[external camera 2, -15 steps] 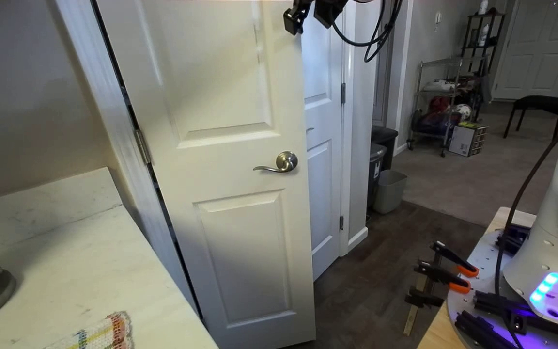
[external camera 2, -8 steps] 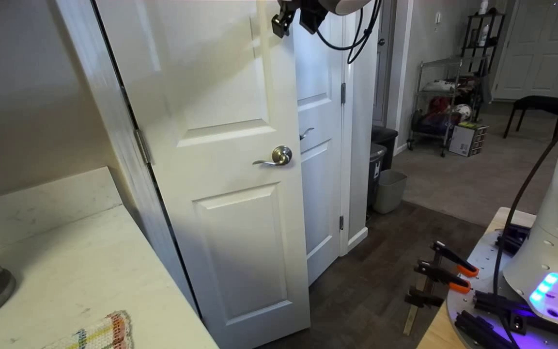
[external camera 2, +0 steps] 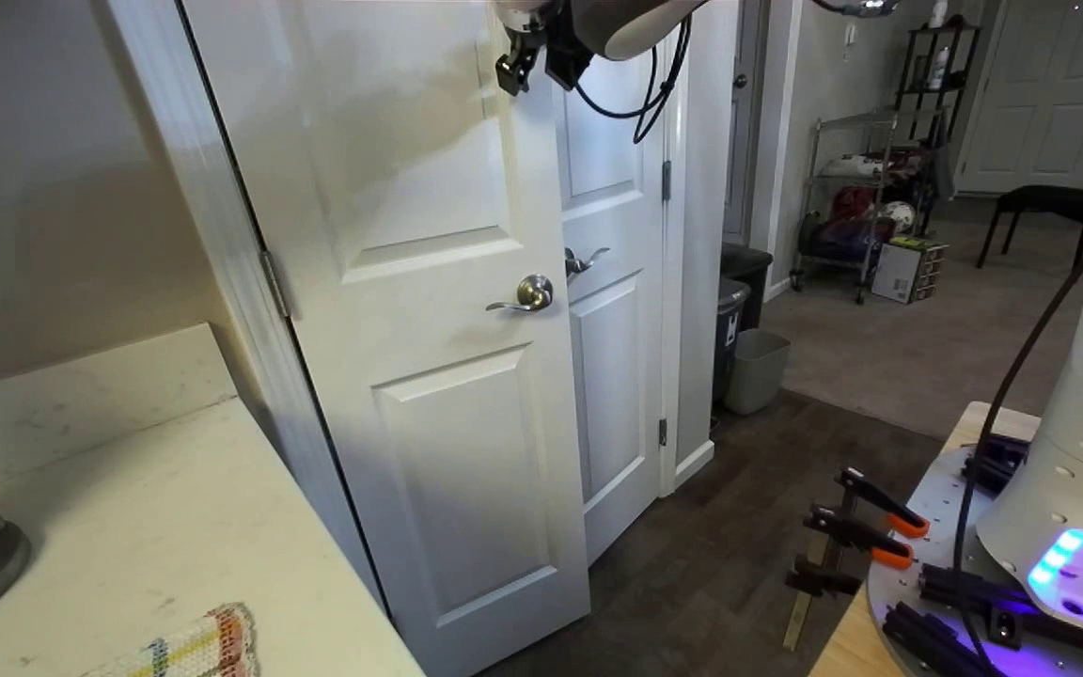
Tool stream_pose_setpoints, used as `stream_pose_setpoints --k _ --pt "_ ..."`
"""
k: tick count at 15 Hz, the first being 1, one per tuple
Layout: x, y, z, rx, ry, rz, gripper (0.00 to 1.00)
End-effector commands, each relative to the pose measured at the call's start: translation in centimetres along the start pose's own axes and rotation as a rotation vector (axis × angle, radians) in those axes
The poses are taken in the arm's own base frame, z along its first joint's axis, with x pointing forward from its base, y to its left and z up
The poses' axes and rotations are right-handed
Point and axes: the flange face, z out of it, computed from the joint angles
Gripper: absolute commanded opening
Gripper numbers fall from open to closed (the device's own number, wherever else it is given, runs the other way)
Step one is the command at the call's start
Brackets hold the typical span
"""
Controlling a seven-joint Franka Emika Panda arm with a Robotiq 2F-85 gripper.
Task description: Close the door on the right
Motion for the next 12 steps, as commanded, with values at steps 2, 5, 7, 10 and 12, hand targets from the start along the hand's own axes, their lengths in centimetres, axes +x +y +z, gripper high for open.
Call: stream_pose_setpoints --k 2,5,7,10,12 --pt "2.0 -0.1 2.3 0.0 0.035 -0.013 1.0" --pt "2.1 -0.5 2.9 0.009 0.031 -0.003 1.0" --pt "2.1 -0.7 3.1 0.01 0.027 -0.002 1.0" --pt "2.5 -0.5 3.6 0.003 0.034 -0.001 1.0" --pt "2.8 -0.3 4.4 -0.003 0.035 -0.003 1.0"
